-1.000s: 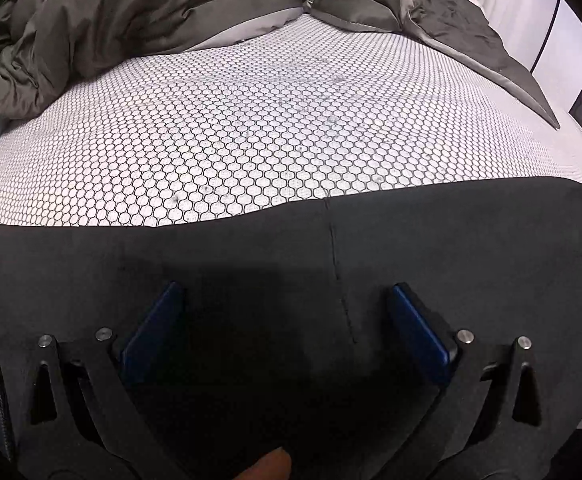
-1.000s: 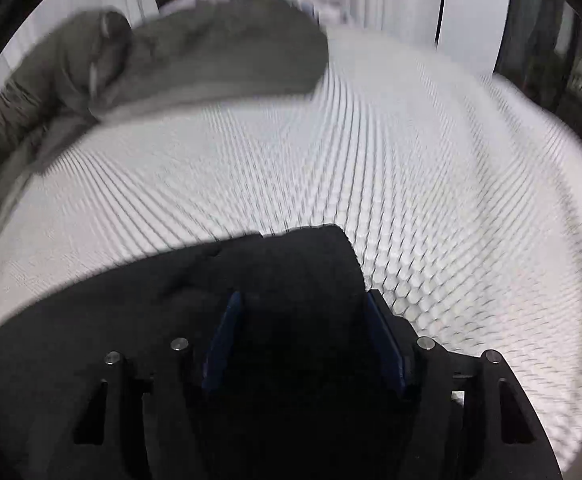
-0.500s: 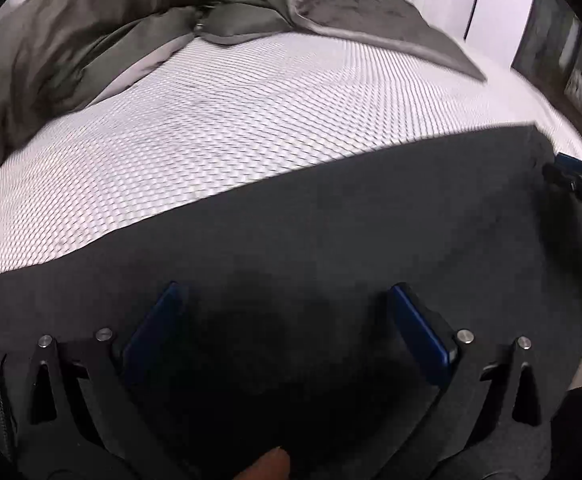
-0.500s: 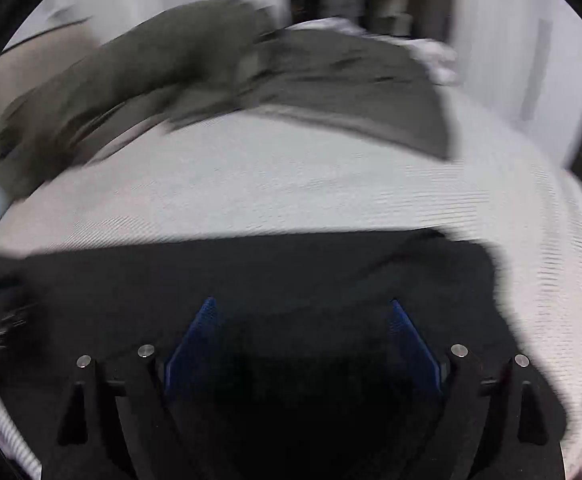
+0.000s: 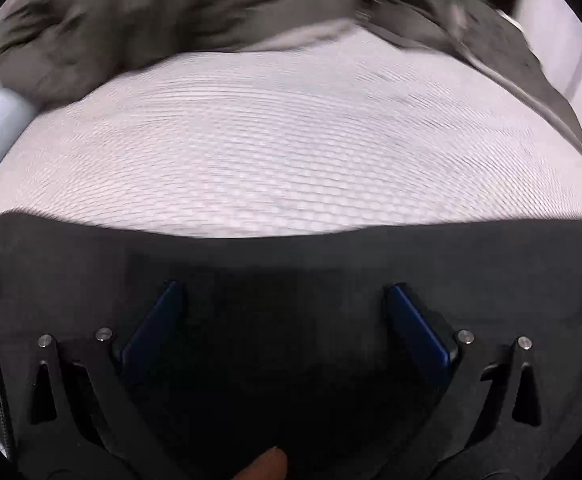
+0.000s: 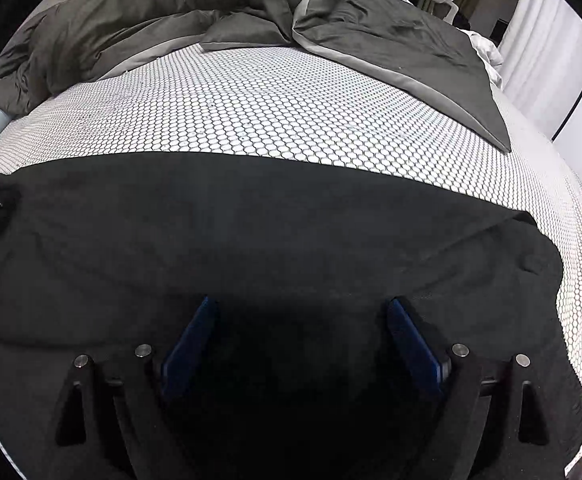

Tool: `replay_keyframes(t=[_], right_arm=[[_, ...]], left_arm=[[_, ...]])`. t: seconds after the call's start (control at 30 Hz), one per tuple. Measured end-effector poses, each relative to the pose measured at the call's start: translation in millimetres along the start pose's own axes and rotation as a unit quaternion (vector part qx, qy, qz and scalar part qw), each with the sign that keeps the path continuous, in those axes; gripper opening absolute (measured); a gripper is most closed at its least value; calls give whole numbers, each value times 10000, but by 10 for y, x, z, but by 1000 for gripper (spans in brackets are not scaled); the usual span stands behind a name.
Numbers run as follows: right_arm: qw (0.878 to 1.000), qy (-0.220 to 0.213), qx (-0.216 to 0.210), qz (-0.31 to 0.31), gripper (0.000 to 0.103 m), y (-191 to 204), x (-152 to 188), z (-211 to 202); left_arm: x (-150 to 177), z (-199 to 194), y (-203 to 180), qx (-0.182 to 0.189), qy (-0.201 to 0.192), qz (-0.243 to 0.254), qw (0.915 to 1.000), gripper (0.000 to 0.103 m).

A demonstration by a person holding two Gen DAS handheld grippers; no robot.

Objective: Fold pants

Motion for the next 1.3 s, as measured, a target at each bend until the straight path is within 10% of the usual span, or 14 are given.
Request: replay_keyframes(t=[0.1,0.37,0.5,0.67,0.97,1.03,1.2,1.3], right_arm=[[9999,-6,96,-54,90,4,11,-7],[9957,-478,-276,-742,90,470,166,-483],[9918,-312,-436,-1158,90,659,423,-501],[9940,-202,-291,-1037,90,285,718,-506],[9873,-87,1518,455,92,-1252,1035,-733],[9894,-192,1308,606,92,-1280,1042,-807],[9976,-671,183,59,92,-717,900,-980],[9944,-640,-522,-654,92,-104,839,-901]], left_arm=[[66,-93,108,-166,-3,-65,9998,102],[674,-882,-989,1244,-309,1422,9815,102],[913,-759,-1234,988,-52,2082,9731,103],[810,-633,-667,589,-19,1631,9848,103],[781,-580,208,85,116,555,9984,103],[796,-713,56,118,-2,717,9974,102],[1000,-1280,-740,1739,-406,1348,9746,102],[1290,-1358,-1306,1847,-380,2085,9597,102]])
Point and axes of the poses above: each gripper's, at about its wrist camera, not at the fingertips, and z roughly the way its jaws point, y to its left, x to its underside, the point moved 1 cm from there along z, roughly the way its jaws point, and after that the axes turned 6 degrees about -x, right-handed, at the moved point
